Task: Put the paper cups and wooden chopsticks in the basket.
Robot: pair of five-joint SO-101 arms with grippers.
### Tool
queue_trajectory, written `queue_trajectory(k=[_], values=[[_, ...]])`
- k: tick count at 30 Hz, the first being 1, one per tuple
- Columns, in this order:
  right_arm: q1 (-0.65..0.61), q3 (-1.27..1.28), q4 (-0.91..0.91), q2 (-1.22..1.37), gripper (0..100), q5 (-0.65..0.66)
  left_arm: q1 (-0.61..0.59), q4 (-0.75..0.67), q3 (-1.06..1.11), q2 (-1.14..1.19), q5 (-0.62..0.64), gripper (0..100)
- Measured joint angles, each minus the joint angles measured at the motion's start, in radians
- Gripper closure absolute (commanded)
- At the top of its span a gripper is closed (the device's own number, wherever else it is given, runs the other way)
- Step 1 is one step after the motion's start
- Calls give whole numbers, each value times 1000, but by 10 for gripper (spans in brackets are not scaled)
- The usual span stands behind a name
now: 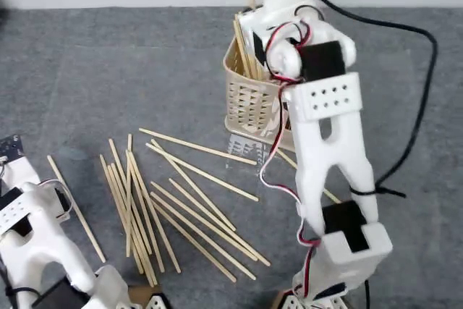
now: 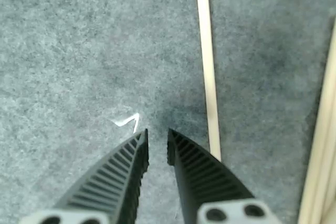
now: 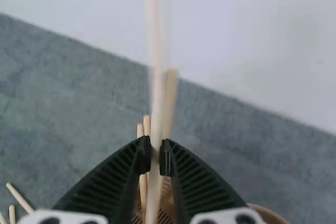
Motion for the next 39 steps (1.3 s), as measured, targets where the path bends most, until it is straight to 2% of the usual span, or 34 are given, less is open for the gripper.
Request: queue_trajectory(k=[3, 7, 13, 16, 20, 22, 25, 33, 39], values=[[2, 2, 0, 35, 806, -28, 0, 0, 0, 0, 0, 931], [8, -9, 46, 38, 787, -52, 0, 0, 0, 0, 0, 931], [-57, -55, 252, -23, 918, -54, 0, 0, 0, 0, 0, 931], [-106, -63, 384, -78, 988, -54, 0, 46, -35, 0, -5, 931], [-137, -63, 539, -110, 990, -54, 0, 144, -133, 0, -5, 923], [-143, -58, 554, -114, 991, -54, 6, 183, -184, 0, -20, 875], [-143, 11, 555, -137, 991, -54, 61, 226, -218, 0, -84, 793], [-143, 373, 555, -308, 991, -61, 255, 253, -221, 0, -100, 787], [-124, 704, 471, -482, 991, -61, 402, 252, -219, 0, -11, 785]])
